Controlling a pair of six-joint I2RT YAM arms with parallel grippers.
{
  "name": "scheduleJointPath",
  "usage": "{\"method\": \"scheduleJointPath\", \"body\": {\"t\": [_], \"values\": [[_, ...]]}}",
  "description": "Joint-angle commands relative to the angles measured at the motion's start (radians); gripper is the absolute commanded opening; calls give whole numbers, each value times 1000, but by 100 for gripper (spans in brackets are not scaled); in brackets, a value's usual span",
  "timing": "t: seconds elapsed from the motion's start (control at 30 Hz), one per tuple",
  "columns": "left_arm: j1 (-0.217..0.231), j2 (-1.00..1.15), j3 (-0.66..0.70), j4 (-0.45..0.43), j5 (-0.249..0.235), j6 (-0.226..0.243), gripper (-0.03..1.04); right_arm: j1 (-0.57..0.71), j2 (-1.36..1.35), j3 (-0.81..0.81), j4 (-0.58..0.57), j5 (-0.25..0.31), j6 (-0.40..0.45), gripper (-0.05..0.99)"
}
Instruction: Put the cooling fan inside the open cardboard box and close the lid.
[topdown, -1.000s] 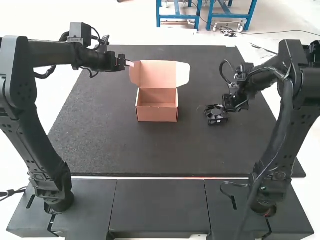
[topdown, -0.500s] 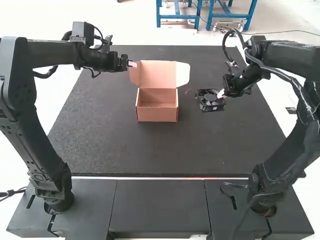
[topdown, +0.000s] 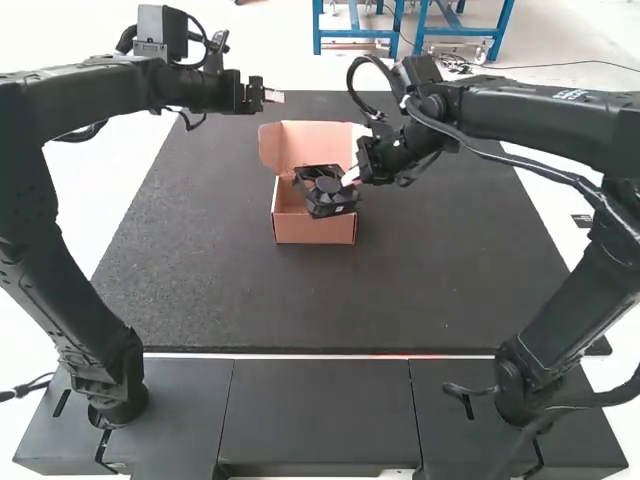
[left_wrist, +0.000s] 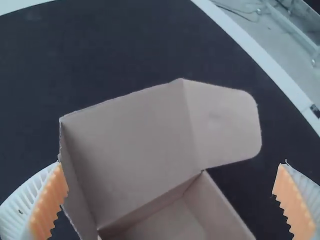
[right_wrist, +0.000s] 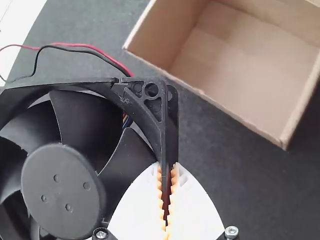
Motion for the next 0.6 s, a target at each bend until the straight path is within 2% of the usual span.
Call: {"method": "scheduleJointPath", "body": {"t": [0.0,0.23,0.33,0.5,0.57], "values": [[-4,-35,46,8,-58,-10,97,10,48,51,30,12,69,-2],[2,-53,36,45,-63,4,97,8,149,108,120,49,78,-2],[16,-53,20,102,-61,73,97,-4,192,138,157,65,76,-2],[28,-59,-17,194,-61,63,97,-38,263,177,201,72,70,-2],[36,-59,-34,238,-64,40,97,-47,287,189,215,72,69,-2]]}}
